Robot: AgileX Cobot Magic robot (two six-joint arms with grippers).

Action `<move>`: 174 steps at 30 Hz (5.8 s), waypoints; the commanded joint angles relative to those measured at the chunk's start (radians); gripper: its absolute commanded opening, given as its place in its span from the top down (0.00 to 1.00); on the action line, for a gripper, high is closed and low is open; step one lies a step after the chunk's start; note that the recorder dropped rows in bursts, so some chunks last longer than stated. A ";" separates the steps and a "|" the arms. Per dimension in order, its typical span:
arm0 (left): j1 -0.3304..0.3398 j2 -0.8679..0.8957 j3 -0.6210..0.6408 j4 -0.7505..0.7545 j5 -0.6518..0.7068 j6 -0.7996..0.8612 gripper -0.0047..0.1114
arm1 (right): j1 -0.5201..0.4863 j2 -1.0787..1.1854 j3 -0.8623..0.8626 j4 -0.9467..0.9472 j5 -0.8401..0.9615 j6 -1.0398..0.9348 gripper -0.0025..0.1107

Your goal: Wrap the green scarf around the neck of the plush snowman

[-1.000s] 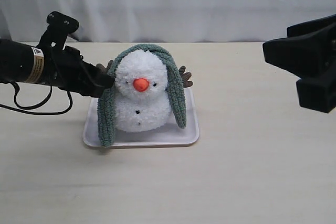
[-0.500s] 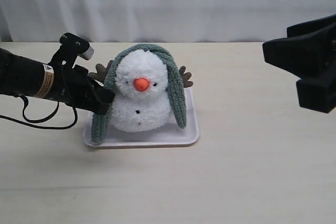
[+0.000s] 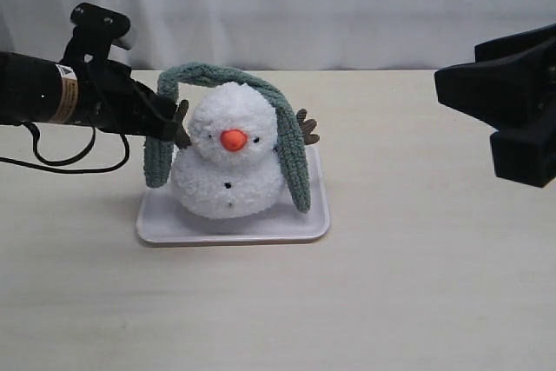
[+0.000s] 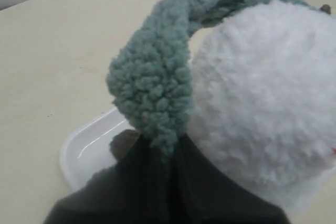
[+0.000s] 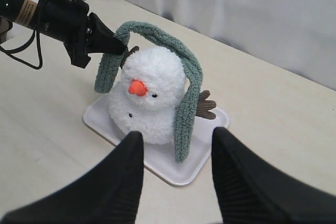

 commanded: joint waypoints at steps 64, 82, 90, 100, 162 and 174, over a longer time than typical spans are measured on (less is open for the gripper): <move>-0.153 -0.017 0.165 0.027 0.111 -0.087 0.63 | -0.001 -0.004 0.006 -0.007 0.024 -0.005 0.62; -0.153 -0.243 0.165 0.027 0.184 -0.075 0.52 | -0.001 -0.004 0.006 -0.007 0.024 -0.005 0.62; -0.153 -0.276 0.119 0.010 0.402 -0.078 0.96 | -0.001 -0.004 0.006 -0.007 0.024 -0.005 0.62; -0.143 -0.255 -0.064 -0.136 1.053 0.290 0.96 | -0.001 -0.004 0.006 -0.007 0.024 -0.005 0.62; -0.131 0.134 -0.214 -2.649 0.758 2.958 0.96 | -0.001 -0.004 0.064 -0.053 0.045 0.005 0.94; -0.131 0.036 -0.214 -2.577 0.723 2.802 0.96 | -0.001 -0.004 0.064 -0.053 0.049 0.005 0.94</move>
